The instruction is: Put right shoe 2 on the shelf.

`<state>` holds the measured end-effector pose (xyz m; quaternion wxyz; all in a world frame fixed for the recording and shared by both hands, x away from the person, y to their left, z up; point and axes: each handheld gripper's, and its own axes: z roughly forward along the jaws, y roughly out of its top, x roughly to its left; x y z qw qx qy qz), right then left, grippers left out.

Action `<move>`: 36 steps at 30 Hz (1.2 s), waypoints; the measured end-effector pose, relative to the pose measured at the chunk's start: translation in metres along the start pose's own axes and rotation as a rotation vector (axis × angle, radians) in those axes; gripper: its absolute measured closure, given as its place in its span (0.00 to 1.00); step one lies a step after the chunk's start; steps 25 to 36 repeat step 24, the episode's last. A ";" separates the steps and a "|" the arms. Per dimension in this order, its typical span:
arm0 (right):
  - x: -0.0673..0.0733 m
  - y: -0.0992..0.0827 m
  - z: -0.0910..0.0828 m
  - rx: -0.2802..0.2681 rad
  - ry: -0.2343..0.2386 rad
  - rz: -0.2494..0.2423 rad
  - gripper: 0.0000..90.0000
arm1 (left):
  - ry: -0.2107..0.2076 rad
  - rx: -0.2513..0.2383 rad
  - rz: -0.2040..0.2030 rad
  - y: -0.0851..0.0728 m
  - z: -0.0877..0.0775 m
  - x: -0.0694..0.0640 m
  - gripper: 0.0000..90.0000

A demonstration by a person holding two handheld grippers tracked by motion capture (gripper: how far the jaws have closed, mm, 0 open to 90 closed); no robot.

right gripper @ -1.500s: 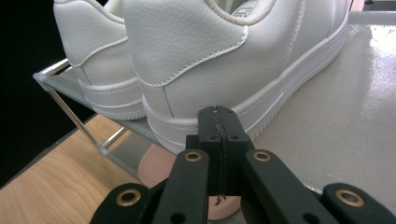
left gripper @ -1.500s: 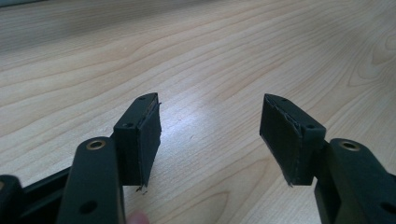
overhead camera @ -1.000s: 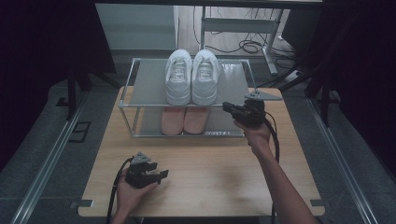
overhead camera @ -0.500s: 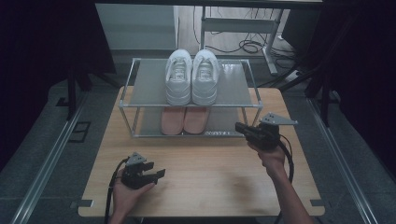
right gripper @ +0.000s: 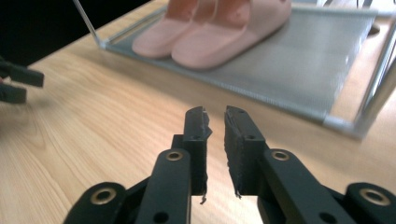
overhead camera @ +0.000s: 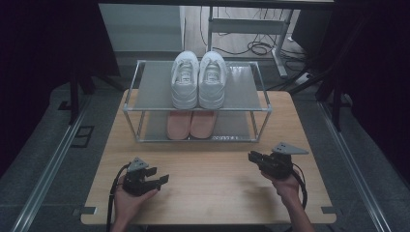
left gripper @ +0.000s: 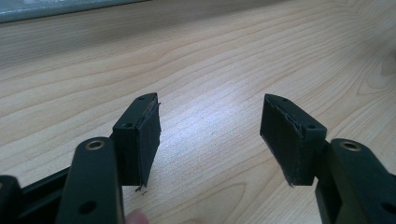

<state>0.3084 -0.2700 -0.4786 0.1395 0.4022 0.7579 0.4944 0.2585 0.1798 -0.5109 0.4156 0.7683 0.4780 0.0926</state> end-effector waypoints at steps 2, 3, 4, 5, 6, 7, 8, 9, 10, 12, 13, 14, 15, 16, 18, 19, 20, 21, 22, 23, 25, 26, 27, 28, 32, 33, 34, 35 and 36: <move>-0.002 -0.007 0.000 0.018 -0.007 -0.004 0.84 | 0.001 0.001 0.000 0.000 0.000 0.000 0.43; -0.002 -0.010 0.000 0.025 -0.009 -0.002 0.83 | 0.001 0.002 0.001 0.000 0.000 0.000 0.43; -0.003 -0.013 0.000 0.029 -0.011 -0.004 0.83 | 0.001 0.003 0.002 0.000 0.000 0.000 0.43; -0.005 -0.017 0.000 0.036 -0.016 0.000 0.82 | 0.001 0.004 0.002 0.000 0.000 0.000 0.43; -0.006 -0.020 0.000 0.042 -0.021 0.000 0.81 | 0.001 0.003 0.002 0.000 0.000 0.000 0.43; -0.006 -0.023 0.000 0.048 -0.023 0.005 0.81 | 0.001 0.002 0.002 0.000 0.000 0.000 0.43; -0.007 -0.025 0.000 0.051 -0.025 0.007 0.80 | 0.001 0.002 0.001 0.000 0.000 0.000 0.43; -0.008 -0.028 0.001 0.057 -0.028 0.012 0.80 | 0.002 0.001 0.001 -0.001 0.000 0.000 0.43; -0.009 -0.030 0.001 0.057 -0.030 0.014 0.79 | 0.002 0.001 0.000 -0.001 0.000 0.000 0.43; -0.010 -0.033 0.003 0.070 -0.035 0.016 0.78 | 0.003 0.000 0.001 -0.001 -0.001 0.001 0.43; -0.011 -0.034 0.003 0.074 -0.043 0.011 0.77 | 0.002 -0.001 0.001 -0.001 -0.001 0.001 0.43; -0.011 -0.035 0.003 0.072 -0.047 0.013 0.77 | 0.004 -0.001 0.000 -0.001 -0.001 0.001 0.43; -0.012 -0.035 0.002 0.068 -0.049 0.020 0.76 | 0.005 -0.001 -0.001 -0.001 -0.001 0.001 0.43; -0.012 -0.035 0.002 0.066 -0.049 0.022 0.76 | 0.005 -0.002 -0.002 -0.001 -0.001 0.002 0.43; -0.012 -0.035 0.001 0.060 -0.050 0.018 0.75 | 0.006 -0.002 -0.004 -0.002 -0.002 0.003 0.43; -0.011 -0.035 0.001 0.060 -0.050 0.019 0.74 | 0.008 -0.003 -0.003 -0.002 -0.002 0.003 0.43; -0.011 -0.035 0.001 0.060 -0.051 0.018 0.74 | 0.008 -0.003 -0.003 -0.002 -0.002 0.003 0.43; -0.011 -0.035 0.001 0.060 -0.051 0.014 0.73 | 0.007 -0.005 -0.002 -0.002 -0.003 0.003 0.43; -0.011 -0.035 0.001 0.062 -0.050 0.016 0.72 | 0.008 -0.007 -0.006 -0.001 -0.003 0.004 0.43; -0.011 -0.035 0.002 0.063 -0.050 0.013 0.71 | 0.008 -0.007 -0.010 -0.001 -0.003 0.004 0.43; -0.011 -0.035 0.002 0.063 -0.051 0.013 0.70 | 0.009 -0.008 -0.012 -0.001 -0.003 0.005 0.43; -0.011 -0.035 0.002 0.063 -0.051 0.013 0.70 | 0.009 -0.008 -0.012 -0.001 -0.003 0.005 0.43; -0.011 -0.035 0.002 0.063 -0.051 0.013 0.70 | 0.009 -0.008 -0.012 -0.001 -0.003 0.005 0.43; -0.011 -0.035 0.002 0.063 -0.051 0.013 0.70 | 0.009 -0.008 -0.012 -0.001 -0.003 0.005 0.43; -0.011 -0.035 0.002 0.063 -0.051 0.013 0.70 | 0.009 -0.008 -0.012 -0.001 -0.003 0.005 0.43; -0.011 -0.035 0.002 0.063 -0.051 0.013 0.70 | 0.009 -0.008 -0.012 -0.001 -0.003 0.005 0.43; -0.011 -0.035 0.002 0.063 -0.051 0.013 0.70 | 0.009 -0.008 -0.012 -0.001 -0.003 0.005 0.43; -0.011 -0.035 0.002 0.063 -0.051 0.013 0.70 | 0.009 -0.008 -0.012 -0.001 -0.003 0.005 0.43; -0.011 -0.035 0.002 0.063 -0.051 0.013 0.70 | 0.009 -0.008 -0.012 -0.001 -0.003 0.005 0.43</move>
